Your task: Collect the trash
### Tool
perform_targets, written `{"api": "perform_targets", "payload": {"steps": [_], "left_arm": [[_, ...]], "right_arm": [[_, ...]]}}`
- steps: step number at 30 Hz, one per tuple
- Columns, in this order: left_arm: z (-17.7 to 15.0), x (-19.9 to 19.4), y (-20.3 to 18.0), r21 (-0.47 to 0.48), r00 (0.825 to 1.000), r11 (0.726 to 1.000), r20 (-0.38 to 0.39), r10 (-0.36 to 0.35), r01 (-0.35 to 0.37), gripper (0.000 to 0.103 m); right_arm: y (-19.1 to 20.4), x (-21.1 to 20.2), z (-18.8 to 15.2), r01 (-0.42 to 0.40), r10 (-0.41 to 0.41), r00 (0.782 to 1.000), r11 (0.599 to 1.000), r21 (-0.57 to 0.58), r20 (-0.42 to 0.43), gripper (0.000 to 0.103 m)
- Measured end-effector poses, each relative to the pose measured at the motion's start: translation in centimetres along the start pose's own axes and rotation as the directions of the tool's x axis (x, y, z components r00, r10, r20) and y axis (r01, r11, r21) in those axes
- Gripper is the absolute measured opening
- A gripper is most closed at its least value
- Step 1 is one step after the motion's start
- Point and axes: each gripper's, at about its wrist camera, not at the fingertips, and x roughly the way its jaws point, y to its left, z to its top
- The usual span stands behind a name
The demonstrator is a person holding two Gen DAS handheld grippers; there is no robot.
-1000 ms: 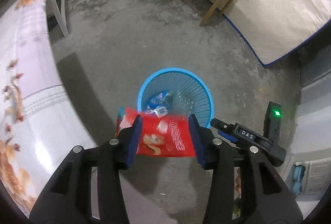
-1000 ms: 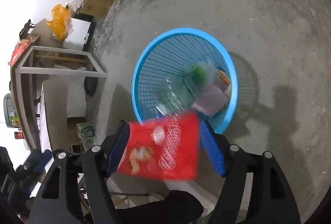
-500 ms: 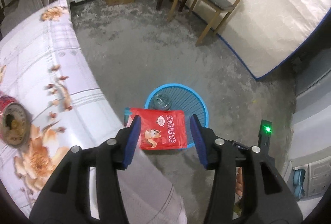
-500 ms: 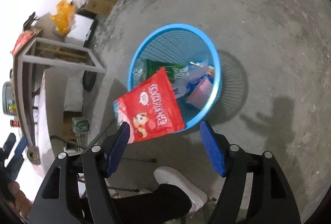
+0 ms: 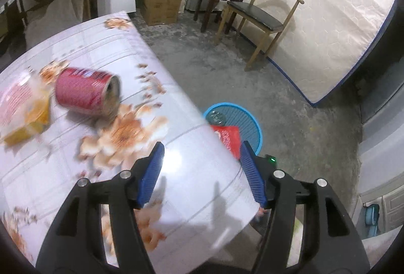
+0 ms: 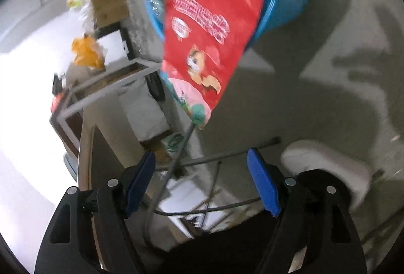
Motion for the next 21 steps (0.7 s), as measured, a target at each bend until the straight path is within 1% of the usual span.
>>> {"api": "perform_targets", "payload": {"steps": [4, 5, 7, 8, 9, 10, 11, 13, 15, 18, 19, 21], "left_arm": [[-1.9, -2.3, 1.3, -0.036, 0.999, 0.999, 0.032, 0.022, -0.021, 0.059], [-2.3, -2.7, 1.7, -0.041, 0.999, 0.999, 0.038, 0.024, -0.023, 0.059], [-2.9, -3.3, 2.4, -0.049, 0.998, 0.998, 0.048, 0.037, -0.034, 0.059], [-3.2, -3.5, 2.5, -0.054, 0.998, 0.998, 0.052, 0.042, -0.039, 0.059], [-3.5, -3.7, 2.6, -0.058, 0.998, 0.998, 0.053, 0.043, -0.040, 0.059], [-3.7, -3.7, 2.6, -0.060, 0.998, 0.997, 0.052, 0.044, -0.041, 0.059], [-3.8, -3.8, 2.6, -0.059, 0.998, 0.997, 0.053, 0.043, -0.039, 0.059], [-4.0, -3.8, 2.5, -0.054, 0.998, 0.998, 0.056, 0.039, -0.036, 0.059], [-3.9, -3.6, 2.4, -0.053, 0.998, 0.998, 0.055, 0.036, -0.033, 0.059], [-3.8, -3.3, 2.1, -0.048, 0.998, 0.999, 0.055, 0.026, -0.023, 0.059], [-3.8, -3.3, 2.0, -0.046, 0.998, 0.999, 0.056, 0.023, -0.021, 0.059], [-3.8, -3.2, 1.8, -0.044, 0.998, 0.999, 0.056, 0.022, -0.020, 0.059]], "right_arm": [[-0.5, 2.5, 0.9, -0.005, 0.002, 0.999, 0.998, 0.059, 0.039, 0.073], [-0.5, 2.8, 1.1, 0.006, -0.009, 0.998, 0.998, 0.066, 0.056, 0.071], [-0.5, 3.1, 1.4, 0.001, -0.006, 0.998, 0.997, 0.077, 0.070, 0.058], [-0.4, 3.3, 1.5, -0.006, 0.000, 0.997, 0.997, 0.081, 0.072, 0.054], [-0.1, 3.4, 1.5, -0.013, 0.007, 0.997, 0.997, 0.076, 0.074, 0.046], [0.2, 3.2, 1.6, -0.013, 0.008, 0.997, 0.998, 0.066, 0.075, 0.035], [0.5, 3.1, 1.5, -0.007, 0.003, 0.997, 0.999, 0.053, 0.075, 0.031], [1.2, 2.4, 1.3, -0.007, 0.005, 0.997, 1.000, 0.024, 0.075, 0.012], [2.3, 1.4, 1.0, 0.019, -0.017, 0.997, 0.999, -0.029, 0.081, 0.006], [4.5, -0.5, 0.4, 0.085, -0.069, 0.991, 0.986, -0.143, 0.114, 0.004], [5.8, -1.4, 0.0, 0.132, -0.102, 0.985, 0.968, -0.215, 0.141, 0.004], [7.4, -2.4, -0.1, 0.184, -0.135, 0.974, 0.938, -0.293, 0.179, 0.004]]}}
